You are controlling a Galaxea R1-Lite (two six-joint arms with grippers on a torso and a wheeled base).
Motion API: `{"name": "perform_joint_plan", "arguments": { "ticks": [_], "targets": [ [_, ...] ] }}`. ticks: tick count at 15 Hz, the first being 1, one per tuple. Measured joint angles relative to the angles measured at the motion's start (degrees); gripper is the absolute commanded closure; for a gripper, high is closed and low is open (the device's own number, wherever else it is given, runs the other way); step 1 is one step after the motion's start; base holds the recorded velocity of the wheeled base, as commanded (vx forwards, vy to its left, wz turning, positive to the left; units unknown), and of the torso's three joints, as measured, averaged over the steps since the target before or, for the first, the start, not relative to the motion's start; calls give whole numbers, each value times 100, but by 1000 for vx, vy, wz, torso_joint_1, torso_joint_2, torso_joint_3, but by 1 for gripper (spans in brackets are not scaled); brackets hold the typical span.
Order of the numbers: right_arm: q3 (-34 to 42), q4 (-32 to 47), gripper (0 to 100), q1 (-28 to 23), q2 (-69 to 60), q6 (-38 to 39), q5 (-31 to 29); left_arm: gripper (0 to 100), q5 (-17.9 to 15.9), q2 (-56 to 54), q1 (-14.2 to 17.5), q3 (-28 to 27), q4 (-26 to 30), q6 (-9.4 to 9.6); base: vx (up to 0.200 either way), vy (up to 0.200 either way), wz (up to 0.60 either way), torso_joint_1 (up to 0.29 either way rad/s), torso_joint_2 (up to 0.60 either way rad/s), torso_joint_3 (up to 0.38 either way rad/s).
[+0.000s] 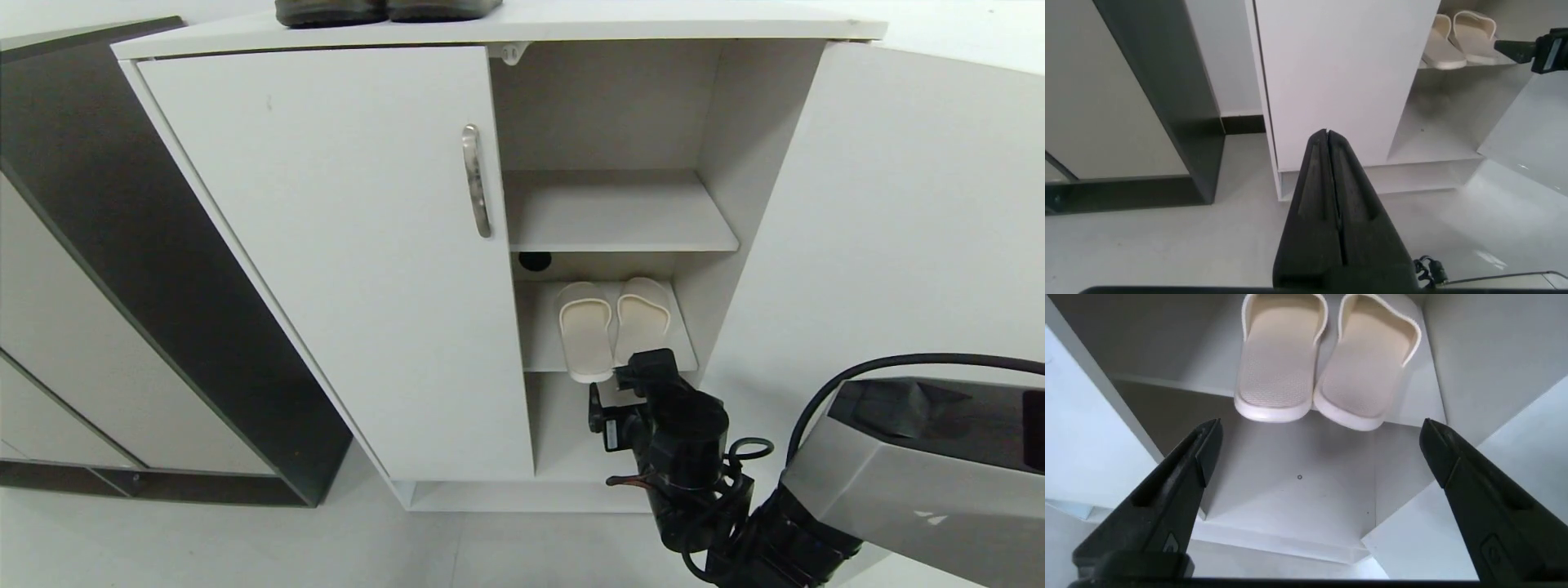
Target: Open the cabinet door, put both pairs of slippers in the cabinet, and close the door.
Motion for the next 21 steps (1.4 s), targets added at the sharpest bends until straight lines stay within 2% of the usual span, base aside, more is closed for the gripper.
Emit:
{"name": "perform_joint_plan", "arguments": {
  "ticks": [8,15,17,21],
  "targets": [
    [28,-126,0,-60,30,24,33,100,-11,0,-5,0,5,0,0,0,0,3,2,171],
    [934,-16,0,-57,-890,-2,939,100,-9,0,-5,0,-2,51,0,0,0,0,0,41],
    [1279,-2,0,-49,-1157,-5,1306,100,-6,0,-5,0,-2,11,0,0,0,0,0,0],
    [1480,-94,0,-44,-1240,-5,1369,100,-2,0,-5,0,-2,-61,0,150,0,2,2,4]
  ]
}}
